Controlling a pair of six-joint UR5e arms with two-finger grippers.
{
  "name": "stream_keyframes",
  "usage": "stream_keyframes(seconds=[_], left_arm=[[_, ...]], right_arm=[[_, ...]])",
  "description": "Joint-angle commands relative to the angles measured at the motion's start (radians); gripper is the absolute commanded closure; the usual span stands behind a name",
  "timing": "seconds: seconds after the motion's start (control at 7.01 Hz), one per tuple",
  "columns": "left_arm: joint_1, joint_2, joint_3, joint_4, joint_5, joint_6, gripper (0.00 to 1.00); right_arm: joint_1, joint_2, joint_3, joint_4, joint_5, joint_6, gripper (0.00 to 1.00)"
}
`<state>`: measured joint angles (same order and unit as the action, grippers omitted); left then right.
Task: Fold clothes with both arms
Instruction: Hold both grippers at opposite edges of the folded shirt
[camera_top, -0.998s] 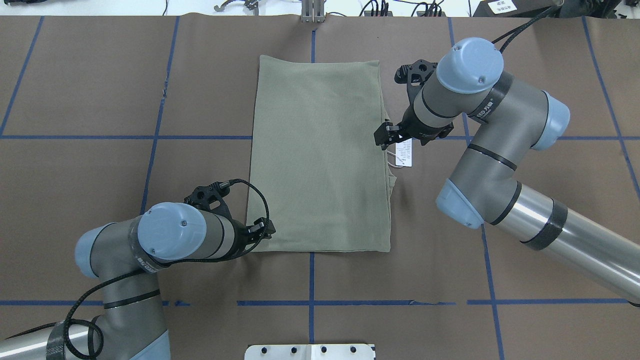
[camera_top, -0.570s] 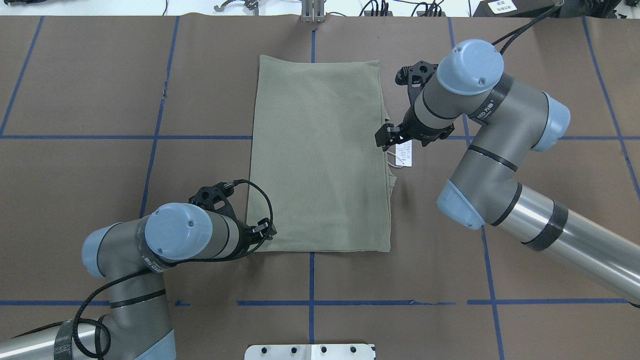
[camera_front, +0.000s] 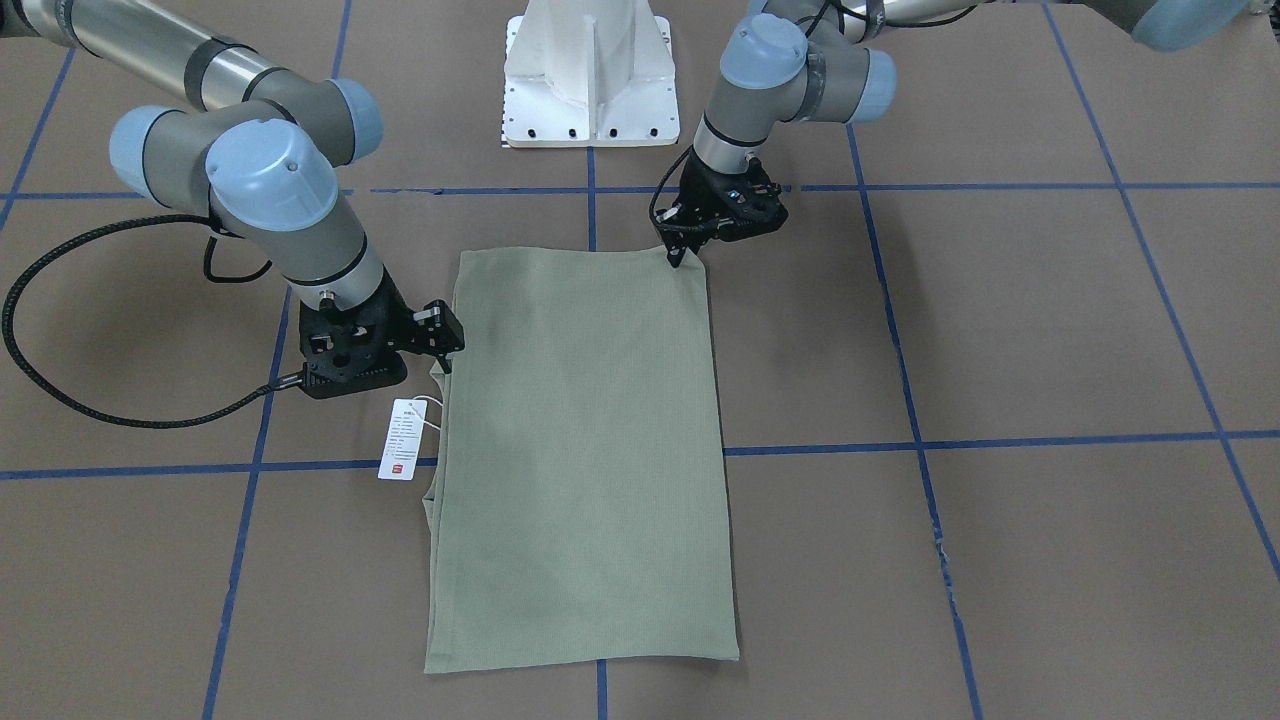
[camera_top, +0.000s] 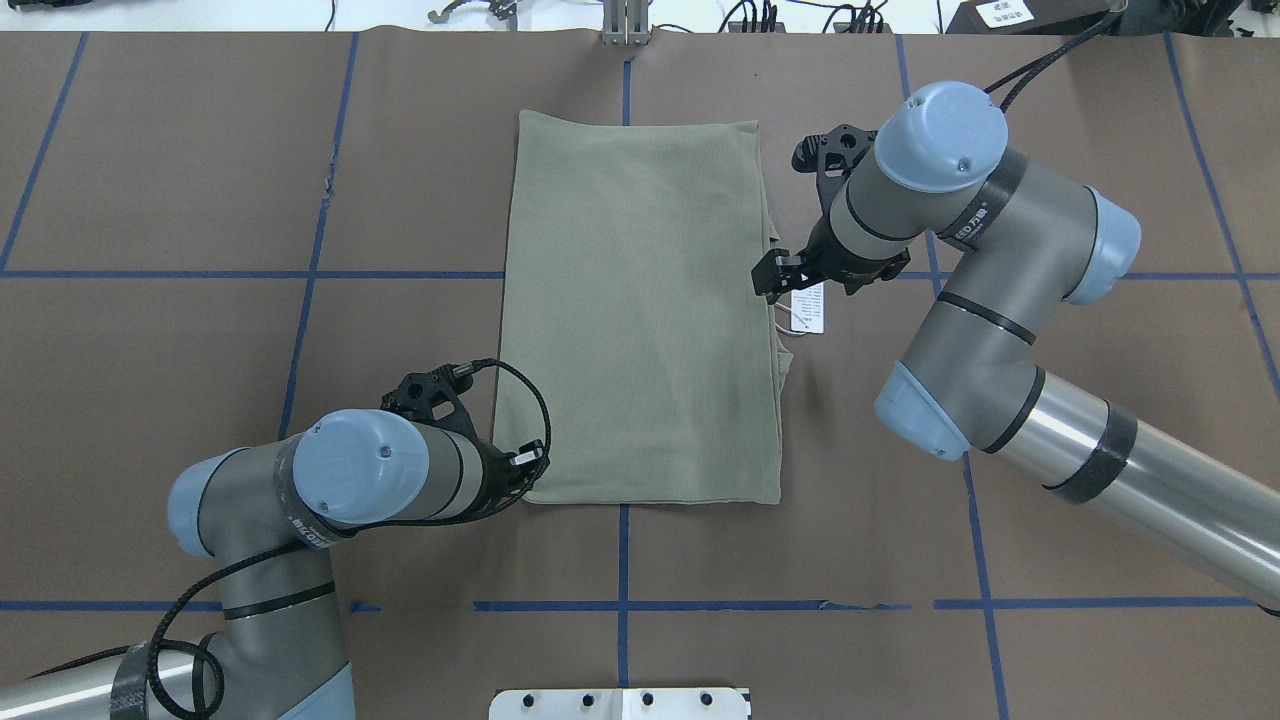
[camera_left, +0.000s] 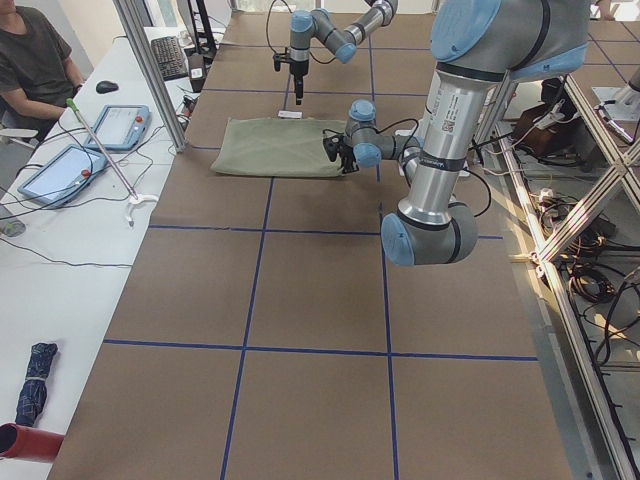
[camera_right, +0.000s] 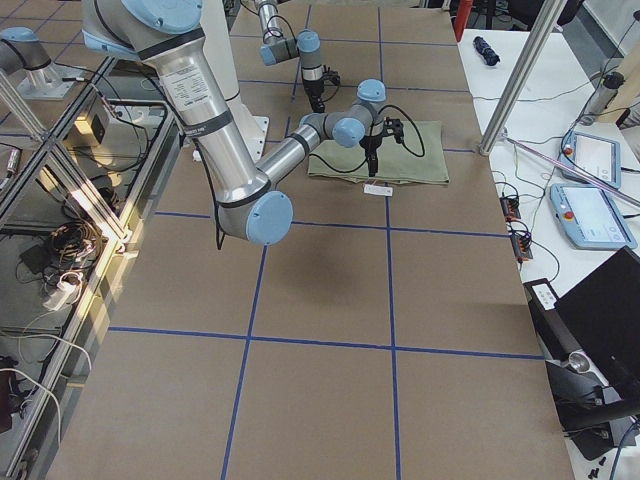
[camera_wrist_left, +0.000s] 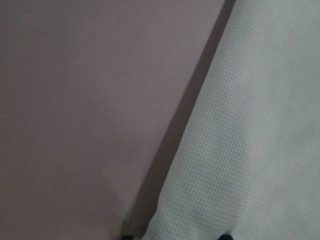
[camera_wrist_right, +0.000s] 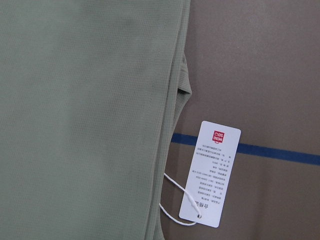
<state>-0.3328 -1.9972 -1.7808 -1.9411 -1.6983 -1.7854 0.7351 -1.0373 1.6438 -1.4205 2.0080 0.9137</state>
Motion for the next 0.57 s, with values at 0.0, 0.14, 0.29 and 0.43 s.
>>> stream_keyframes(seconds=[0.0,0.14,0.29,0.43], left_arm=[[0.011,0.000,-0.011,0.001,0.000,0.004,0.88],[0.014,-0.002,-0.014,0.001,-0.001,0.003,1.00],[0.015,-0.002,-0.022,0.002,-0.003,0.004,1.00],[0.017,0.000,-0.022,0.002,-0.009,0.032,1.00]], right_arm=[[-0.002,-0.001,0.001,0.000,0.000,0.001,0.00],[-0.008,-0.003,0.001,0.000,0.000,0.004,0.00],[-0.026,-0.001,0.010,0.000,-0.003,0.066,0.00],[-0.080,0.002,0.033,-0.002,-0.024,0.197,0.00]])
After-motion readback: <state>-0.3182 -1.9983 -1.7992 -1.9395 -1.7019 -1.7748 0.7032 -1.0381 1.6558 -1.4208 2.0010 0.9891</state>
